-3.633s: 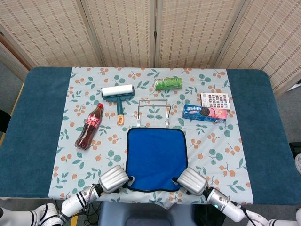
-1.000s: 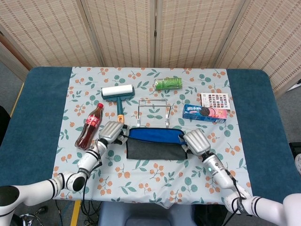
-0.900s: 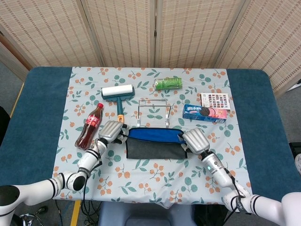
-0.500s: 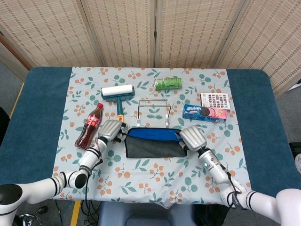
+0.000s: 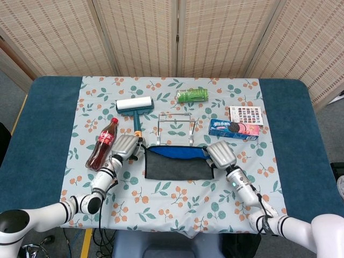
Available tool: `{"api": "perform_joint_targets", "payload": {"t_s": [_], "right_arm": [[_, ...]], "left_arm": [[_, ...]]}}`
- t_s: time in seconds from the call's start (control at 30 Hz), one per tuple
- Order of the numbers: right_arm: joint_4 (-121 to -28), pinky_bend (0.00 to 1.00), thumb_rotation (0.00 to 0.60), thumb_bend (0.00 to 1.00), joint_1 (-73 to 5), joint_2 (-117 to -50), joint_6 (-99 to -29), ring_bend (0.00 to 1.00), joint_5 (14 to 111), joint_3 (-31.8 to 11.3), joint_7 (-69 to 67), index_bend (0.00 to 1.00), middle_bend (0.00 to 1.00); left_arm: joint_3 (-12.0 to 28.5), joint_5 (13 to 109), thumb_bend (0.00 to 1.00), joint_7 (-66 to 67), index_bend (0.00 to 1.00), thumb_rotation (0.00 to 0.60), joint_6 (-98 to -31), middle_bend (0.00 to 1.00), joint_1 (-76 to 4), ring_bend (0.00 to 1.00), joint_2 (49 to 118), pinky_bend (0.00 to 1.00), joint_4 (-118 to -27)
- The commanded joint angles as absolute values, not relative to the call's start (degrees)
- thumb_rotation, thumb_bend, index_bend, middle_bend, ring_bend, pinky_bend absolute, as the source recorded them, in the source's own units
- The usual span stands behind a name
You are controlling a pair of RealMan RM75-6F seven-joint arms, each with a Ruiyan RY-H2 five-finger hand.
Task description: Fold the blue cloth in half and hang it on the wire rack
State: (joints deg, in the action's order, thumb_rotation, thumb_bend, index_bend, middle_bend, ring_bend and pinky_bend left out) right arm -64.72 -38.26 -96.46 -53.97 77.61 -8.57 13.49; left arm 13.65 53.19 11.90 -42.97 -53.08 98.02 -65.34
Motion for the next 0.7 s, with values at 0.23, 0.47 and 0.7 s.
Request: {"api": "perform_joint_targets", "payload": {"t_s": [0.23, 0.47, 0.7], "right_arm": [[-64.22, 1.0, 0.6, 0.17, -38.97, -96.98, -53.4, 0.9, 75.34, -9.79, 14.36, 0.18, 0.9], [-66.64, 1.0, 0.6, 0.16, -38.21, -95.21, -55.96, 0.9, 75.91, -9.76, 14.22, 0.16, 0.9], [-71.72, 1.0, 0.6, 0.18, -35.92, -89.82, -61.23, 0.85, 79.62, -8.28, 13.44, 0.16, 0.84]], "left_arm": [[14.66, 53.17, 0.34, 13.14, 0.21, 0.6, -48.19, 0.42, -51.75, 0.43, 98.66, 0.91, -66.3], [15.29, 53.9, 0.3, 12.82, 0.16, 0.6, -52.57, 0.35, -49.25, 0.37, 96.4, 0.81, -69.94], [14.63, 55.85, 0.29, 12.99, 0.14, 0.6, -57.97, 0.29, -45.2, 0.29, 91.53, 0.67, -77.09]]}}
